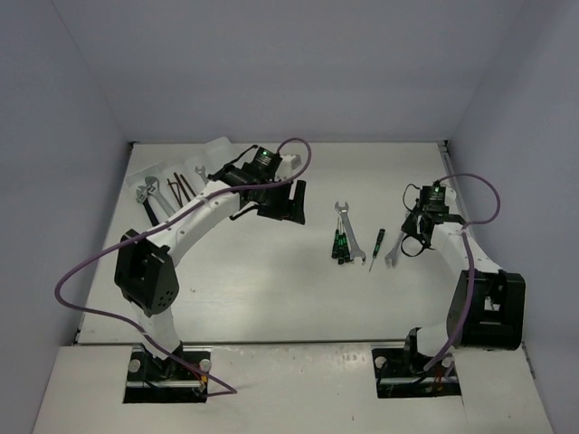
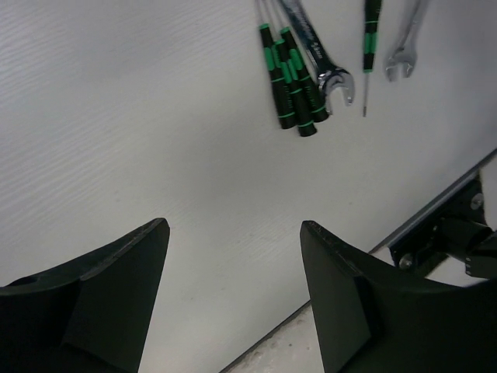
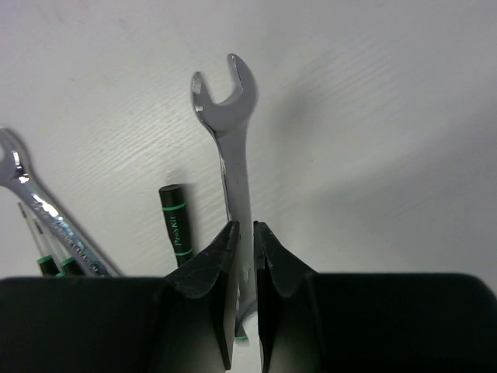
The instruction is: Sort the tools into containers
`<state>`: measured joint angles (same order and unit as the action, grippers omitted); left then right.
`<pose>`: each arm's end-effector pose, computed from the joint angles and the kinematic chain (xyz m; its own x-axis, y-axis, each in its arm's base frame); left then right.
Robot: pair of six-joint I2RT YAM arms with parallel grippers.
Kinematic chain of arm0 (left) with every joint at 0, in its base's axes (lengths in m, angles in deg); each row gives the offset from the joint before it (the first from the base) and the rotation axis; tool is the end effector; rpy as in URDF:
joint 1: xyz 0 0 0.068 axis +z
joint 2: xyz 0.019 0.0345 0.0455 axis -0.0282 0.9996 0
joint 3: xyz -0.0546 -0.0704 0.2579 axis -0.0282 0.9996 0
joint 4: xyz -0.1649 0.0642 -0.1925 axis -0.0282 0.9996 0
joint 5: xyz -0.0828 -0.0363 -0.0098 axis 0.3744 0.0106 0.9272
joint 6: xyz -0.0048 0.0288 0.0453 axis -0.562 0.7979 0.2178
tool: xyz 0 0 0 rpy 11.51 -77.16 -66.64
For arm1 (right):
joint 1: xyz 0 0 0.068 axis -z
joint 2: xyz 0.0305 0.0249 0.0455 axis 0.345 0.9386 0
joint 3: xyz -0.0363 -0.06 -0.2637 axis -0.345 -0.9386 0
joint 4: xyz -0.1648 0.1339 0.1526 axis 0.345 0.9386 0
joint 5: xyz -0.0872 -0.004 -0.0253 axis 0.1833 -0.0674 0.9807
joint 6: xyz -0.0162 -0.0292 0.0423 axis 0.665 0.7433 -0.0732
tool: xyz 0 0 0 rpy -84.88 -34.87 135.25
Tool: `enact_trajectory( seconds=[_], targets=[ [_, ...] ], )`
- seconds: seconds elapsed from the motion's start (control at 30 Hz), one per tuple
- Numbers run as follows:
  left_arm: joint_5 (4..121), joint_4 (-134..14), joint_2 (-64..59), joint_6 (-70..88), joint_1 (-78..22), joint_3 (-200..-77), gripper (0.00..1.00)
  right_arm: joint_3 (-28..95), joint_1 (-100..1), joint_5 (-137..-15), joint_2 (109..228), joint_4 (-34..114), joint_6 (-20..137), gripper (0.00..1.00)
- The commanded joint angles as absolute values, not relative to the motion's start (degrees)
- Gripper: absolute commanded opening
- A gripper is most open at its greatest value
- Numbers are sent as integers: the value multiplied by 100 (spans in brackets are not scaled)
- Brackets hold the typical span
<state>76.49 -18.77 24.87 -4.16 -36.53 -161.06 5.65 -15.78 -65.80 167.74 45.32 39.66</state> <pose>0.3211 -0.2404 0.3190 -0.8564 0.1209 -0.5020 0.4180 0.7330 -0.5366 0.2997 -0.0244 0.2222 -0.5145 0.4761 -0.7131 0.3671 0.8739 0.3187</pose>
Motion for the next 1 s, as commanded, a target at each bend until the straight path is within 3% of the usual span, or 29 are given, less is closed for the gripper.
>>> enact_trajectory(
  seconds=[0.0, 0.1, 0.27, 0.3, 0.33, 0.37, 0.43, 0.47, 0.97],
  targets=[
    [8471, -3170, 2458, -1044, -3826, -16116, 65, 765, -1649, -7187, 16428, 4517, 3869, 0],
    [8783, -4195, 2578, -1499, -3986, -15865, 65, 781, -1743, -7482, 16290, 4517, 3762, 0],
    [8869, -4162, 2904, -1539, -4099, -16181, 65, 816, -1869, -7214, 16252, 4620, 3650, 0],
    [8847, -4118, 2925, -1536, -4099, -16234, 65, 794, -1869, -7052, 16272, 4655, 3613, 3],
    [8824, -4083, 2925, -1519, -4099, -16258, 65, 748, -1869, -6872, 16312, 4678, 3584, 14],
    [8812, -4076, 2918, -1515, -4099, -16270, 65, 704, -1869, -6834, 16321, 4683, 3578, 16],
    [8752, -3908, 2887, -1421, -4099, -16243, 65, 614, -1869, -6535, 16583, 4727, 3512, 40],
    [8718, -3821, 2864, -1375, -4099, -16210, 65, 585, -1869, -6466, 16737, 4740, 3468, 46],
    [8230, -3224, 2285, -848, -4099, -15650, 65, 1054, -1869, -5999, 18136, 4710, 3156, 44]
  ],
)
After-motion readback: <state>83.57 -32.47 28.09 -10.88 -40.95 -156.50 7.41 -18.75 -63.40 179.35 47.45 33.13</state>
